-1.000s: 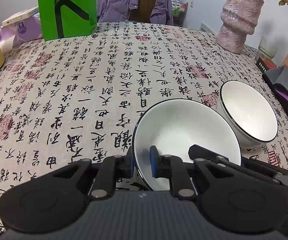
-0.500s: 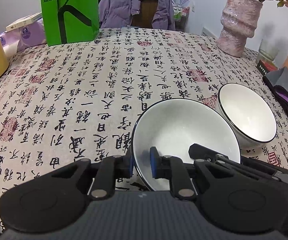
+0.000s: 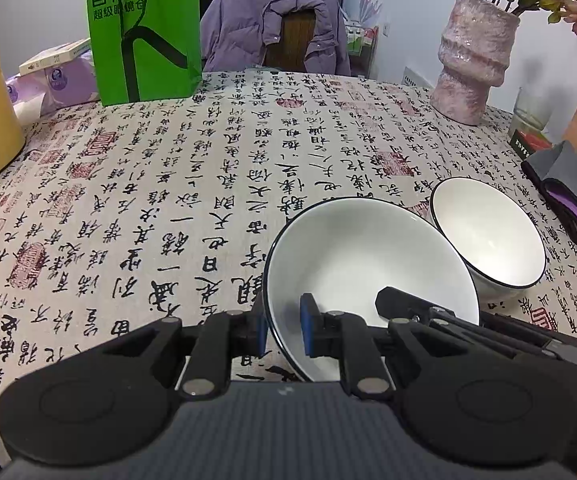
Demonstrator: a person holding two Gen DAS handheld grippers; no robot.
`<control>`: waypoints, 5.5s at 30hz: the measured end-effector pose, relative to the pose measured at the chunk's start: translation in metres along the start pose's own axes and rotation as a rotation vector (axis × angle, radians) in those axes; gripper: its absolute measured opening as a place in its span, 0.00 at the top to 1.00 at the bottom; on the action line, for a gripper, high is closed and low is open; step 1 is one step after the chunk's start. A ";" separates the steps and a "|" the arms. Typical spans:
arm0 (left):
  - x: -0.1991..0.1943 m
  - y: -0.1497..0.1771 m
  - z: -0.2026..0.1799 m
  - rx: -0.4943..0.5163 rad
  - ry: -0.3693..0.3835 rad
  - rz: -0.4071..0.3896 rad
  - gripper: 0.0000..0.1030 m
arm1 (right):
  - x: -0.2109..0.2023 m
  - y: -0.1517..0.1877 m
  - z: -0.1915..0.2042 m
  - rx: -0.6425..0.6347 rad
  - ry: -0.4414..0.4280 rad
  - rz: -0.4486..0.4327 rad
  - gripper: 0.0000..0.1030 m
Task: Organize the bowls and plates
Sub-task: 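Lift the held white bowl off the table with both grippers, then carry the held white bowl toward the blue bowl by the black bag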
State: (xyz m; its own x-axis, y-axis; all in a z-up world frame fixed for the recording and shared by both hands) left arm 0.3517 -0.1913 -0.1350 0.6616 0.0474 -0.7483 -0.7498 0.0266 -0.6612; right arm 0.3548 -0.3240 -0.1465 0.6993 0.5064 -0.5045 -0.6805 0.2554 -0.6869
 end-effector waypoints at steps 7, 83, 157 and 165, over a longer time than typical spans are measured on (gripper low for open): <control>-0.009 -0.002 0.006 -0.016 0.002 -0.007 0.85 | -0.004 -0.003 0.011 -0.038 -0.002 -0.004 0.82; -0.124 0.020 0.093 -0.131 -0.020 -0.133 0.85 | -0.066 0.023 0.137 -0.166 -0.046 -0.029 0.83; -0.169 0.060 0.211 -0.293 -0.057 -0.176 0.85 | -0.047 0.077 0.249 -0.280 -0.113 0.029 0.83; -0.172 0.065 0.222 -0.307 -0.054 -0.181 0.85 | -0.046 0.083 0.260 -0.295 -0.114 0.032 0.83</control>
State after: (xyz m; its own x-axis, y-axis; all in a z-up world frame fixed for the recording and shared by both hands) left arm 0.1867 0.0240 -0.0370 0.7759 0.1225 -0.6189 -0.5762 -0.2618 -0.7742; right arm 0.2096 -0.1118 -0.0443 0.6380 0.6034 -0.4784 -0.5976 -0.0037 -0.8018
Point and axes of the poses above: each gripper's, at about its wrist camera, not at the fingertips, and x roughly the way its jaws point, z to its left, y to its underside, the point moved 9 cm from there along x, roughly the way its jaws point, and after that the axes turned 8 degrees about -y, right-handed, at the moved point
